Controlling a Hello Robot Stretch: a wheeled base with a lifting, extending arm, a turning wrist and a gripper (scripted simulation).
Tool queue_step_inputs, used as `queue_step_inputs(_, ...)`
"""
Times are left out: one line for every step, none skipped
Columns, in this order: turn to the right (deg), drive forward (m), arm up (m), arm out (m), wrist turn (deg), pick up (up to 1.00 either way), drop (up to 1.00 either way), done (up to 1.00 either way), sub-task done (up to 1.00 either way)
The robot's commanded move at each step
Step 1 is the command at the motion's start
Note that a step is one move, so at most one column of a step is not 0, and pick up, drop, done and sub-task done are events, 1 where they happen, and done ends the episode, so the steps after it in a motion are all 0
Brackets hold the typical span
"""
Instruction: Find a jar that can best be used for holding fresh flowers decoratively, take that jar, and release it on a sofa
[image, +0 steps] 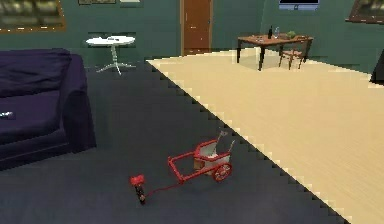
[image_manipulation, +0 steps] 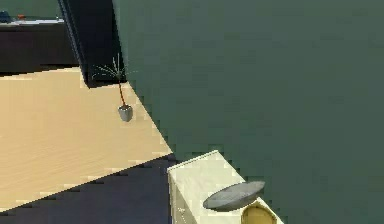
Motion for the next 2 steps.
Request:
queue_step_inputs(33.0, 0.0, 0.0, 0.0, 0.0, 0.0, 0.0, 0.0, 0.0)
queue_step_inputs(0.0, 0.0, 0.5, 0.0, 0.0, 0.0, 0.0, 0.0, 0.0)
